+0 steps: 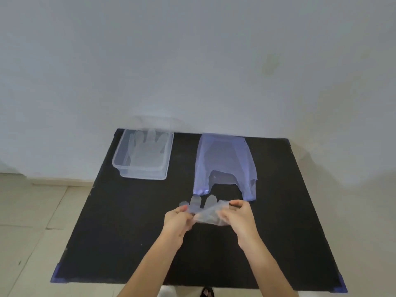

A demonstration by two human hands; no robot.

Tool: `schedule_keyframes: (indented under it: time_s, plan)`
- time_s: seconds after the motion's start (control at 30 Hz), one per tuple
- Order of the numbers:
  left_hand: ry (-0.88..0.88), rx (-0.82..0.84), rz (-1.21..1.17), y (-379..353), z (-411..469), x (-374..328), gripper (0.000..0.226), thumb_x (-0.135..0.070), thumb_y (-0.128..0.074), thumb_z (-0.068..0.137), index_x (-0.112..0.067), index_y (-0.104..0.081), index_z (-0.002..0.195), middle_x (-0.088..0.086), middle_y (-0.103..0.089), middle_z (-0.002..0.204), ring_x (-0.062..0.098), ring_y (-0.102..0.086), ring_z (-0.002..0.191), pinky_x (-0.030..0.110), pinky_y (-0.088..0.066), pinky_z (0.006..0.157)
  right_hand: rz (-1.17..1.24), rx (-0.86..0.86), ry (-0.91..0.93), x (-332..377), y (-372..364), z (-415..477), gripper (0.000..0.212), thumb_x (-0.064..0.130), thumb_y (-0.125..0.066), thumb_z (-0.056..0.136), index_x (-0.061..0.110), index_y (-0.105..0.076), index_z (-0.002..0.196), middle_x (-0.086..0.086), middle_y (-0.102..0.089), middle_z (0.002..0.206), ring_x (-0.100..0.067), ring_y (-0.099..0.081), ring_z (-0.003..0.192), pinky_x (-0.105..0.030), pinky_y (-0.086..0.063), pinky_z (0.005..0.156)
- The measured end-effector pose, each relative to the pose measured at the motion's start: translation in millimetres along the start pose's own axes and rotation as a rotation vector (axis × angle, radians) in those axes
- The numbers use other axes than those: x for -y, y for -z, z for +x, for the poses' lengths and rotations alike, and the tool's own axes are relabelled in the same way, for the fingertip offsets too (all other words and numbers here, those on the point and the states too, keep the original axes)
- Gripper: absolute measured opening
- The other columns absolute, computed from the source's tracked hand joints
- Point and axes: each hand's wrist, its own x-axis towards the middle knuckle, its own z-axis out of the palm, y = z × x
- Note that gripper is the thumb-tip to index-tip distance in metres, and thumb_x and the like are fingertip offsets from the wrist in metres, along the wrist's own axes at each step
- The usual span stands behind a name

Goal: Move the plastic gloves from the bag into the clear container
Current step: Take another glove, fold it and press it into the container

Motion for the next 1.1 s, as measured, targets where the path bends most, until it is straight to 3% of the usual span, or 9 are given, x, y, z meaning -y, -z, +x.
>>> schedule_keyframes:
  time_s: [0.1, 0.2, 0.33, 0.47, 0.63, 0.73, 0.8, 0.9, 1.1]
  plan:
    - [-0.111, 0.010, 0.061, 19.9, 5.9, -29.4, 0.049, 0.008, -0.059, 0.084, -0.009, -0.055, 0.130, 0.014, -0.058, 0.127, 0.028, -0.063, 0.106, 0.031, -0.055, 0.072, -0.020, 0.045, 0.158, 22.1, -23.0, -3.6, 0.047, -0.002, -0.072, 0.077, 0.023, -0.052, 0.112, -0.009, -0.060, 0.104, -0.019, -0.060, 0.084, -0.037, -0.054, 0.081]
    - [-0.176, 0.016, 0.134, 44.7, 6.7, -60.9, 0.051, 0.006, -0.063, 0.083, -0.012, -0.057, 0.129, 0.009, -0.055, 0.131, 0.028, -0.058, 0.114, 0.039, -0.052, 0.093, -0.175, 0.069, 0.220, 46.7, -51.3, -10.3, 0.034, 0.003, -0.069, 0.082, 0.029, -0.062, 0.104, 0.003, -0.055, 0.093, -0.009, -0.053, 0.073, -0.022, -0.047, 0.065]
    - [-0.209, 0.079, 0.044, 79.5, 11.2, -107.6, 0.034, -0.009, -0.067, 0.086, -0.012, -0.065, 0.119, 0.005, -0.061, 0.118, 0.021, -0.066, 0.092, 0.041, -0.057, 0.087, -0.175, 0.067, 0.214, 77.0, -83.0, -14.2, 0.025, 0.007, -0.065, 0.088, 0.025, -0.060, 0.104, 0.009, -0.051, 0.083, -0.009, -0.051, 0.071, -0.021, -0.046, 0.070]
    - [-0.333, 0.057, 0.120, 106.0, 17.7, -147.1, 0.031, -0.011, -0.062, 0.089, -0.015, -0.065, 0.120, 0.002, -0.062, 0.120, 0.016, -0.063, 0.094, 0.030, -0.058, 0.075, -0.116, 0.066, 0.267, 96.5, -110.0, -22.8, 0.038, 0.002, -0.070, 0.083, 0.019, -0.068, 0.116, -0.005, -0.062, 0.115, -0.031, -0.066, 0.099, -0.035, -0.059, 0.075]
    - [-0.387, 0.062, 0.234, 127.6, 32.9, -183.9, 0.035, -0.006, -0.065, 0.087, -0.015, -0.065, 0.120, 0.000, -0.060, 0.119, 0.021, -0.060, 0.104, 0.039, -0.050, 0.100, -0.076, 0.097, 0.316, 117.4, -140.0, -20.2, 0.044, -0.001, -0.072, 0.080, 0.013, -0.066, 0.121, -0.004, -0.061, 0.119, -0.027, -0.064, 0.107, -0.030, -0.055, 0.084]
    - [-0.381, 0.088, 0.228, 136.2, 47.7, -206.6, 0.031, 0.003, -0.060, 0.086, -0.014, -0.066, 0.112, 0.004, -0.059, 0.119, 0.024, -0.058, 0.109, 0.041, -0.048, 0.102, -0.044, 0.142, 0.312, 131.0, -158.9, -6.9, 0.050, -0.005, -0.074, 0.078, 0.010, -0.064, 0.124, -0.008, -0.061, 0.124, -0.026, -0.065, 0.106, -0.036, -0.058, 0.089]
    - [-0.349, 0.111, 0.191, 138.9, 55.8, -222.3, 0.030, 0.008, -0.058, 0.086, -0.014, -0.067, 0.104, 0.009, -0.061, 0.117, 0.027, -0.061, 0.108, 0.041, -0.050, 0.100, -0.017, 0.169, 0.308, 141.9, -168.4, 0.8, 0.051, -0.006, -0.074, 0.077, 0.008, -0.063, 0.124, -0.010, -0.061, 0.124, -0.028, -0.066, 0.106, -0.039, -0.058, 0.089]
    - [-0.322, 0.144, 0.129, 140.6, 73.6, -248.9, 0.035, 0.014, -0.054, 0.085, -0.004, -0.064, 0.113, 0.013, -0.061, 0.113, 0.027, -0.064, 0.102, 0.036, -0.054, 0.093, 0.011, 0.190, 0.317, 164.8, -182.9, 11.3, 0.051, -0.008, -0.074, 0.076, 0.005, -0.062, 0.124, -0.011, -0.062, 0.117, -0.030, -0.067, 0.104, -0.037, -0.059, 0.086]
    - [-0.360, 0.166, 0.071, 130.4, 105.8, -311.0, 0.045, 0.020, -0.045, 0.083, 0.006, -0.051, 0.126, 0.016, -0.060, 0.095, 0.025, -0.066, 0.082, 0.019, -0.058, 0.060, 0.047, 0.198, 0.329, 218.2, -216.7, 44.6, 0.055, -0.015, -0.067, 0.078, -0.005, -0.052, 0.130, -0.014, -0.059, 0.110, -0.028, -0.065, 0.095, -0.038, -0.057, 0.088]
